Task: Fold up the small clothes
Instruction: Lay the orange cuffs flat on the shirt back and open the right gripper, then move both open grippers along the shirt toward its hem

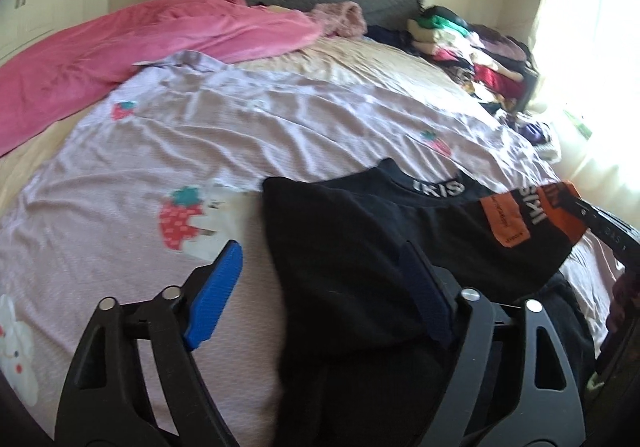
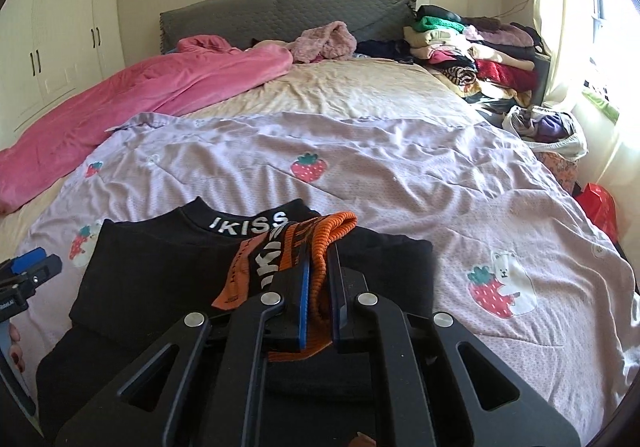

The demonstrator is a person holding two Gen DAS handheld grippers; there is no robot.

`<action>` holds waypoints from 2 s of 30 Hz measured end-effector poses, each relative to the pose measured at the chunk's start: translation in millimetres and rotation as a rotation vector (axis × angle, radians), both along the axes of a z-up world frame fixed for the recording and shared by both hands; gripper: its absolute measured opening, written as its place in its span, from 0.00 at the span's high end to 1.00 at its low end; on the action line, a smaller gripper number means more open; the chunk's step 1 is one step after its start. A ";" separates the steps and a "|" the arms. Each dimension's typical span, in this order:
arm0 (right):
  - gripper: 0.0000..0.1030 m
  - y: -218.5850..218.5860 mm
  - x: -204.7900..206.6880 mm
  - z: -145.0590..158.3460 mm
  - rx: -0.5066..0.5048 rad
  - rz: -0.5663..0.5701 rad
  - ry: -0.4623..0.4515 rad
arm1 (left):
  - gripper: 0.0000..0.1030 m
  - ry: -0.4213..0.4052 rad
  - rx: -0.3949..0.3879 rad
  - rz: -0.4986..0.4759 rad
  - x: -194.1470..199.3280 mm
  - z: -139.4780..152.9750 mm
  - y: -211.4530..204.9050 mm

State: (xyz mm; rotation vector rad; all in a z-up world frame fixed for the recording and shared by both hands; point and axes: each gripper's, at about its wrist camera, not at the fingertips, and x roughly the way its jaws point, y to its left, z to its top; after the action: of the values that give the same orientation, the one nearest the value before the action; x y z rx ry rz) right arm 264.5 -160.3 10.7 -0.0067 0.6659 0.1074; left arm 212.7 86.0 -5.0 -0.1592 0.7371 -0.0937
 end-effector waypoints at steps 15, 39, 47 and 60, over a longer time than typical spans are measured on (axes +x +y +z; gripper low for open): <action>0.81 -25.2 -0.7 -16.5 -0.022 -0.084 0.031 | 0.37 0.190 0.021 -0.132 31.4 -47.9 -35.1; 0.70 43.9 -16.3 -53.8 -0.065 0.159 0.153 | 0.45 0.203 0.096 -0.210 22.5 -51.2 -54.9; 0.66 45.2 -16.3 -60.9 -0.045 0.178 0.179 | 0.44 0.220 0.064 -0.204 20.0 -54.4 -48.8; 0.52 37.1 -9.2 -79.7 -0.014 0.109 0.276 | 0.44 0.215 0.074 -0.204 17.0 -52.6 -49.6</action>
State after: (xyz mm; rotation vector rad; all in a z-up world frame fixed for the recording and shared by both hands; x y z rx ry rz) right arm 255.3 -123.1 -69.0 -0.0420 0.9423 0.2110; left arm 229.7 36.3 -57.6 -0.0226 0.9689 -0.2457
